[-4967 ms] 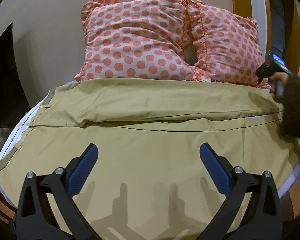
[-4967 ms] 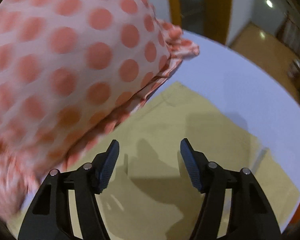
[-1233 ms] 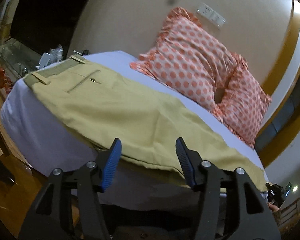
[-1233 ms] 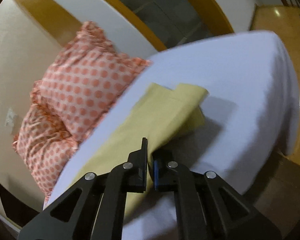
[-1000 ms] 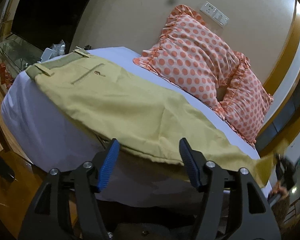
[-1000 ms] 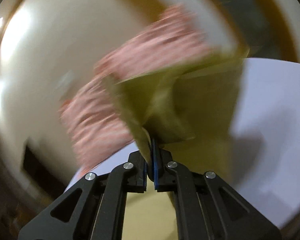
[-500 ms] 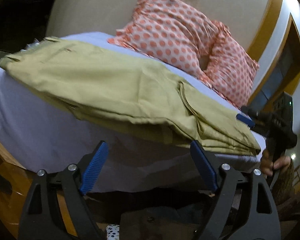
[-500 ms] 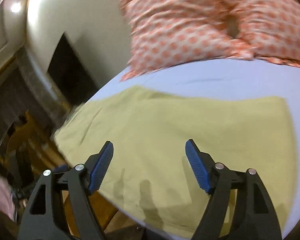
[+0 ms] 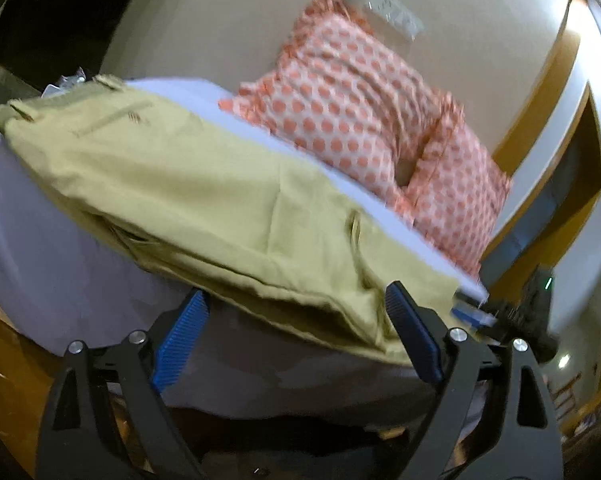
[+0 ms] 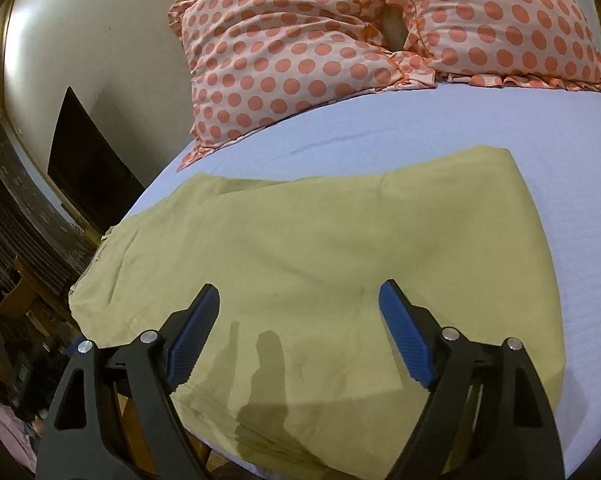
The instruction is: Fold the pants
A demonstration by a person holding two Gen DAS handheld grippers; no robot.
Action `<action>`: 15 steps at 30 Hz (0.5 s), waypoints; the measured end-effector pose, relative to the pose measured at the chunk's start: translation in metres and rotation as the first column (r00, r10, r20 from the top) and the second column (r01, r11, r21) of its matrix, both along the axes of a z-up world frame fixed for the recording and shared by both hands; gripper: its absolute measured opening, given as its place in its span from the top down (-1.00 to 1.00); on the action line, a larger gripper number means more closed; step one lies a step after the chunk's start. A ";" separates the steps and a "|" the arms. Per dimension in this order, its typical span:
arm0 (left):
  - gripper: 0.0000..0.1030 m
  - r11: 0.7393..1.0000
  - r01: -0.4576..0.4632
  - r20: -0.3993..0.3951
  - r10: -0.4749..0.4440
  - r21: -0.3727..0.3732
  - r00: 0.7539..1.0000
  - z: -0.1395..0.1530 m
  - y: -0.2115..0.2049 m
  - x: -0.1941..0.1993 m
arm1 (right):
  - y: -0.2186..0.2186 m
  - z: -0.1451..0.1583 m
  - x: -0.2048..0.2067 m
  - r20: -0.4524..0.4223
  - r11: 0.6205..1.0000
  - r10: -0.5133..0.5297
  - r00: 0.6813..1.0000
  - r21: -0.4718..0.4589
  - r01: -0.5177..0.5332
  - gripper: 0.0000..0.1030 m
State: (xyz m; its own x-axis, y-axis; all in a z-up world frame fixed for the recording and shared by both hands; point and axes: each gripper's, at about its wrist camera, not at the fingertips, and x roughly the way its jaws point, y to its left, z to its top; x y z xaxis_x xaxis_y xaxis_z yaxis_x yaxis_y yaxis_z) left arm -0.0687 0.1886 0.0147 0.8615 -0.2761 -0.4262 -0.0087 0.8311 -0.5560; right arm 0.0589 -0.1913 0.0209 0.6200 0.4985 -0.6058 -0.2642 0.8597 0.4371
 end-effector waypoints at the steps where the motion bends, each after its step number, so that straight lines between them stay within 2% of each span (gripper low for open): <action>1: -0.71 1.000 -0.021 0.002 0.021 -0.002 1.000 0.003 0.006 0.003 | 0.001 -0.001 0.001 0.002 1.000 -0.001 1.000 0.000 0.001 -0.65; 5: -0.71 0.983 -0.183 -0.033 0.183 0.001 0.983 0.007 0.039 0.017 | 0.000 -0.002 -0.001 0.017 1.000 -0.003 1.000 0.010 0.003 -0.67; 7: -0.71 0.956 -0.292 -0.062 0.289 -0.039 0.955 0.005 0.068 0.022 | 0.000 -0.003 -0.003 0.028 1.000 -0.004 1.000 0.014 0.003 -0.67; 10: -0.52 0.907 -0.405 -0.129 0.391 -0.115 0.911 -0.001 0.110 0.028 | -0.001 -0.004 -0.005 0.032 1.000 -0.003 0.999 0.023 0.002 -0.67; 11: -0.28 0.893 -0.428 -0.153 0.407 -0.140 0.900 -0.004 0.121 0.029 | -0.002 -0.004 -0.005 0.032 1.000 -0.002 0.999 0.029 0.001 -0.67; 12: 0.04 0.882 -0.444 -0.173 0.418 -0.158 0.892 -0.006 0.129 0.031 | -0.003 -0.003 -0.006 0.032 0.999 -0.002 0.999 0.034 0.001 -0.67; 13: 0.25 0.876 -0.463 -0.202 0.433 -0.136 0.878 -0.006 0.135 0.034 | -0.004 -0.003 -0.006 0.032 0.999 0.000 0.999 0.041 -0.001 -0.67; 14: 0.60 0.876 -0.472 -0.225 0.443 -0.096 0.868 -0.005 0.137 0.038 | -0.005 -0.003 -0.006 0.034 0.999 0.001 0.999 0.047 -0.003 -0.67; 15: 0.65 0.885 -0.464 -0.239 0.443 -0.041 0.864 -0.001 0.135 0.043 | -0.007 -0.002 -0.007 0.036 0.999 -0.001 0.999 0.052 -0.001 -0.67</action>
